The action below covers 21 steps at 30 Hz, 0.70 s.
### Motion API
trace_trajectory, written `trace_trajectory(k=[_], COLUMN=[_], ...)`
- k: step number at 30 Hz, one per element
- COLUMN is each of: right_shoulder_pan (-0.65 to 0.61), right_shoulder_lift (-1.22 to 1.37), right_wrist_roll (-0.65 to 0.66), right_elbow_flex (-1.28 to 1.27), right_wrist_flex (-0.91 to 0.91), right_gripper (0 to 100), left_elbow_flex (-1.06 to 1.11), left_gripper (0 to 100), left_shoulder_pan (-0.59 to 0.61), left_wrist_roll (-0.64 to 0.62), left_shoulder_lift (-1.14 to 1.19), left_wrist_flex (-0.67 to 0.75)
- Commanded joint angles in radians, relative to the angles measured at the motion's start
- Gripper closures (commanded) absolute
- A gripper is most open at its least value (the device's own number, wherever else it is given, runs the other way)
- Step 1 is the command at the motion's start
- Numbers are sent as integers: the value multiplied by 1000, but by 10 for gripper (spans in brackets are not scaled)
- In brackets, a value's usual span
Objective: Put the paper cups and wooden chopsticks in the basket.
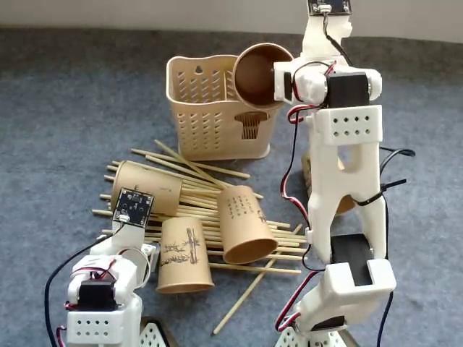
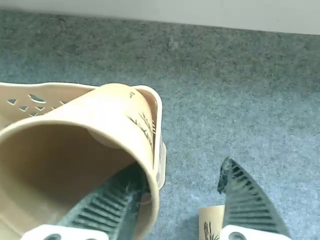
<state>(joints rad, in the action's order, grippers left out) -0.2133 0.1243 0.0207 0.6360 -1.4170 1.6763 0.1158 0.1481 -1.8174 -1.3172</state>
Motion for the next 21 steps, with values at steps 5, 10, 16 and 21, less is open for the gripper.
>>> trace_trajectory(k=[5,10,16,21], right_shoulder_pan=[-65,-65,-62,-64], right_shoulder_lift=[-15,-12,18,24], right_wrist_roll=[0,-3,-6,-6], right_elbow_flex=[48,41,41,39], right_wrist_flex=[137,305,337,331], right_gripper=[774,774,774,774], left_elbow_flex=[19,19,19,19], left_gripper=[811,811,811,811], left_shoulder_pan=[-13,-13,-13,-13], left_wrist_roll=[3,3,3,3], left_shoulder_lift=[-5,-5,-5,-5], left_wrist_flex=[-3,-3,-3,-3])
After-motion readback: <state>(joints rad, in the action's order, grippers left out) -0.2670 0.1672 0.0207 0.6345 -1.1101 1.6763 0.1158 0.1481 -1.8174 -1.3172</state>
